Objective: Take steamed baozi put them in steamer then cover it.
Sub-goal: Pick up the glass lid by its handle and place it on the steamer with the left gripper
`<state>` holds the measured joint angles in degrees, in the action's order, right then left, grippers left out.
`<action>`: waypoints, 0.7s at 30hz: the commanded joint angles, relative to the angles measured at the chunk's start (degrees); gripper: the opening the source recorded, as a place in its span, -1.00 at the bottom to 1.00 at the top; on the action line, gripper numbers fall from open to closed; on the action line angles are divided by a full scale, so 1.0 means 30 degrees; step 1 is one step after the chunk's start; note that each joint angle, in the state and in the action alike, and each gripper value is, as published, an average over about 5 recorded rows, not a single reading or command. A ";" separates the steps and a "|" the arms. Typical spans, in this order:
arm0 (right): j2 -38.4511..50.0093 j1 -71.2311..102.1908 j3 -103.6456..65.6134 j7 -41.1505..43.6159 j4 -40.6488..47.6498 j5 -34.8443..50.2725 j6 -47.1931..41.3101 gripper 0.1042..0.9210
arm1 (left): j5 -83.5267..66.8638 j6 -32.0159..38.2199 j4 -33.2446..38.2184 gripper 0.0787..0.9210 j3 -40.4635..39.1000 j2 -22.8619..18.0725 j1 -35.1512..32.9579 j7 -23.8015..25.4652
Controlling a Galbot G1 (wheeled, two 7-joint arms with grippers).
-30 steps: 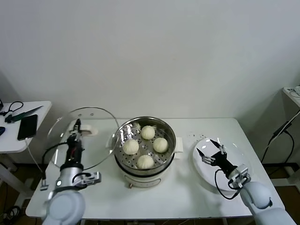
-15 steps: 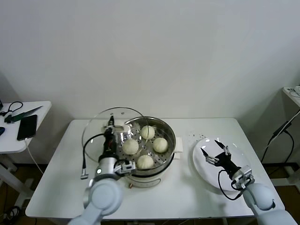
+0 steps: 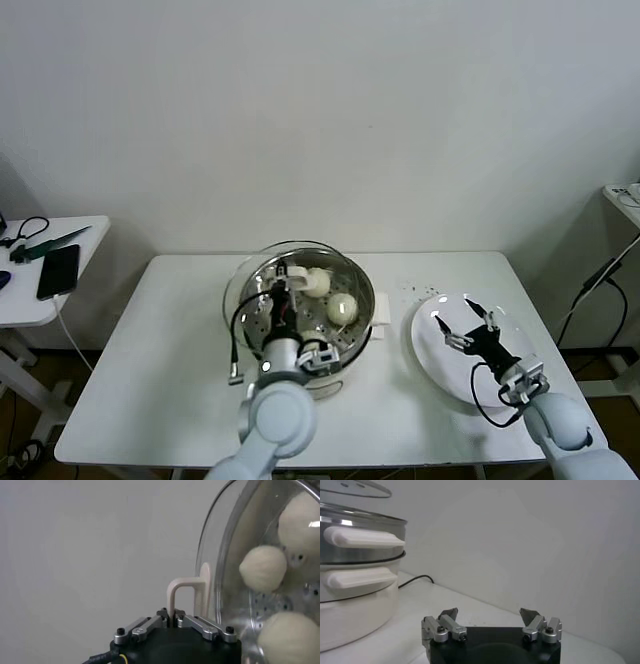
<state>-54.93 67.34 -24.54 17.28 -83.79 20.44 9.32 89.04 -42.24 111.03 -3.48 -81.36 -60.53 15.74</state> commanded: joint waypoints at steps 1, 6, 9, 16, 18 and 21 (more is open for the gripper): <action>-0.0065 0.0055 -0.0188 -0.0010 0.0061 -0.0048 0.0062 0.76 | 0.0593 -0.0188 -0.1098 -0.84 -0.1008 -0.1817 0.0386 -0.0092; -0.0107 0.0108 -0.0288 0.0019 0.0156 -0.0088 0.0136 0.76 | 0.1007 -0.0032 -0.1396 -0.84 -0.1035 -0.1881 0.0394 0.0369; -0.0117 0.0118 -0.0325 0.0031 0.0175 -0.0086 0.0163 0.76 | 0.1427 0.0082 -0.1548 -0.84 -0.0868 -0.1787 0.0425 0.0862; -0.0154 0.0116 -0.0372 0.0057 0.0242 -0.0084 0.0193 0.76 | 0.2359 0.0759 -0.1792 -0.84 -0.0400 -0.1470 0.0482 0.1295; -0.0178 0.0111 -0.0373 0.0065 0.0255 -0.0092 0.0195 0.76 | 0.2349 0.0818 -0.1808 -0.84 -0.0402 -0.1428 0.0442 0.1343; -0.0210 0.0091 -0.0369 0.0073 0.0269 -0.0107 0.0193 0.76 | 0.2276 0.0837 -0.1819 -0.84 -0.0482 -0.1450 0.0396 0.1347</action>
<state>-55.47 67.65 -25.56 17.44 -83.05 20.18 9.89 93.94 -40.94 106.30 -4.84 -85.23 -59.29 18.30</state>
